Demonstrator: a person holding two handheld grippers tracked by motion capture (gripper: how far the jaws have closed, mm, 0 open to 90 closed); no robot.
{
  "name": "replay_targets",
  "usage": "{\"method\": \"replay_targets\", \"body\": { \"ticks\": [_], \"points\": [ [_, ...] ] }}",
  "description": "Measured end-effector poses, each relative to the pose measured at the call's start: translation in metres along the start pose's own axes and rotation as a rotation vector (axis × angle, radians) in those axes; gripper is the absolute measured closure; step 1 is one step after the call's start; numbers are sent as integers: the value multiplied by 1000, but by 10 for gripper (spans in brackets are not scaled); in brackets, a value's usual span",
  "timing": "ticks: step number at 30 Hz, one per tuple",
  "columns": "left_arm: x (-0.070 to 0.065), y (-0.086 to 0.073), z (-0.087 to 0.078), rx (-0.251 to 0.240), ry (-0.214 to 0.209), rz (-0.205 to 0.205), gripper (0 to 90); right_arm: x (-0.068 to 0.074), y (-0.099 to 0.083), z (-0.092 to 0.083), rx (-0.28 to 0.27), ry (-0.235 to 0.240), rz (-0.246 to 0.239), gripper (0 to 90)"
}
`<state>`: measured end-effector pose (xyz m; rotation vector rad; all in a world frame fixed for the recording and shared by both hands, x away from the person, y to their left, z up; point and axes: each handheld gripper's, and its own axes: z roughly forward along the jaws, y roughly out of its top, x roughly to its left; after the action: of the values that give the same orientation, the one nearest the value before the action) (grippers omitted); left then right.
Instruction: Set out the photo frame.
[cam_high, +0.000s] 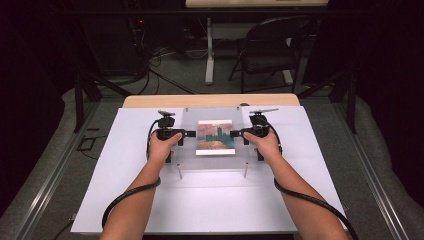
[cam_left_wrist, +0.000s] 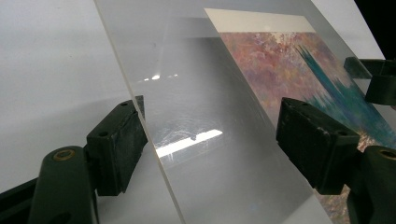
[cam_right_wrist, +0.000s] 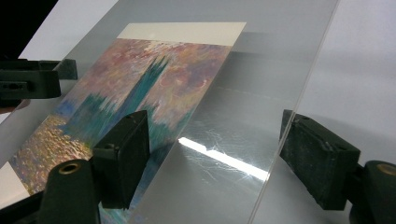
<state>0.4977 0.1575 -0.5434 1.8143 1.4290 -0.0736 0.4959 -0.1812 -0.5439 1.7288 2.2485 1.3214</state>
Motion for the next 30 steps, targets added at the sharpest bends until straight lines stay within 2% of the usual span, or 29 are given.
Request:
{"method": "replay_targets", "body": {
  "ticks": [5,8,18,30],
  "points": [
    [-2,1,0,5,10,-12,246,0,-1,0,-10,2,-3,242],
    [-1,1,2,17,-10,-40,248,-1,0,0,-1,4,-6,245],
    [-1,1,2,10,-10,-33,246,1,0,-1,7,-3,-3,245],
    [-2,0,0,1,-12,-14,246,2,-1,-2,-13,-7,-9,246]
  ]
}}
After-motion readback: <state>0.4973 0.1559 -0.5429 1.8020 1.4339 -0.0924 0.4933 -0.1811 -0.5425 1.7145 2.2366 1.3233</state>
